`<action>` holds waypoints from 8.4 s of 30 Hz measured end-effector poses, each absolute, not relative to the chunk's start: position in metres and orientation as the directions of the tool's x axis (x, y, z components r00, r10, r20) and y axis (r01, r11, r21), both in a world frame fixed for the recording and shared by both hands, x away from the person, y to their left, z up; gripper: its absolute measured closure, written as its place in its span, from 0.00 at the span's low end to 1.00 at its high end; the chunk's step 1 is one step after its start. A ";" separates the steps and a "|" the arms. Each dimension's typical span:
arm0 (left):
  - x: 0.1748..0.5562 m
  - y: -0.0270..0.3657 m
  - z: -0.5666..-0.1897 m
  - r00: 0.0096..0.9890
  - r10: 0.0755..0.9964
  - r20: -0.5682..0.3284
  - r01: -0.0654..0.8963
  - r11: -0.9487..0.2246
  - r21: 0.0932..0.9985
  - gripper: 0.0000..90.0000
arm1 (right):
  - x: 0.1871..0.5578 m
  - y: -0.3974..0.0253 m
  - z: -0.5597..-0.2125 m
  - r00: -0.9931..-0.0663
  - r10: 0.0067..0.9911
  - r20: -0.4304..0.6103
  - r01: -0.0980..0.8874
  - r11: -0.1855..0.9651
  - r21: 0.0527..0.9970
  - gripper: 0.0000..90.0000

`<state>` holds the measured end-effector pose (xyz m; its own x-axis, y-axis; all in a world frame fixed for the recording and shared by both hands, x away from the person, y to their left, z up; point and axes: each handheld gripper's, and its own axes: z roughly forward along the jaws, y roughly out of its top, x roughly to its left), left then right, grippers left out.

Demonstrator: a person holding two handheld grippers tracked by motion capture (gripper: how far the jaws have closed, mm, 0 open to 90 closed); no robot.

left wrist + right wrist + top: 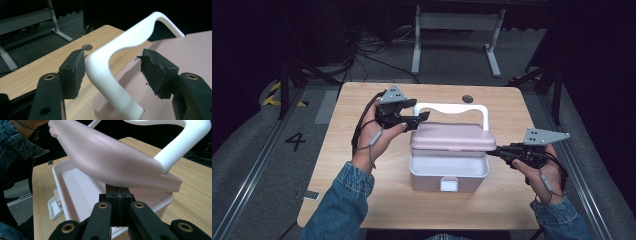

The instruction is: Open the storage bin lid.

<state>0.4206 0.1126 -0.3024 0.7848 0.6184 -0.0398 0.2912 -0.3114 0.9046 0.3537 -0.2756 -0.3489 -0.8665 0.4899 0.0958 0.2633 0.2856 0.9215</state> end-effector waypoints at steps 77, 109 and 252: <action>0.381 0.129 -0.319 0.808 0.590 0.013 0.223 -0.326 0.919 0.38 | 0.375 -0.283 -0.326 -0.829 0.549 0.111 0.233 0.158 0.960 1.00; 0.407 0.106 -0.300 0.809 0.586 0.057 0.153 -0.303 0.940 0.69 | 0.374 -0.295 -0.326 -0.810 0.575 0.114 0.236 0.142 0.961 1.00; 0.552 0.093 -0.354 0.630 0.770 -0.101 0.494 -0.296 0.818 0.41 | 0.387 -0.350 -0.344 -0.693 0.703 0.157 0.373 0.163 0.913 0.73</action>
<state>0.5515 0.0933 -0.3541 0.6301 0.7699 -0.1014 0.4936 -0.2962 0.8177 0.3867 -0.3502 -0.3440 -0.6933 0.7033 0.1574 0.3729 0.1631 0.9134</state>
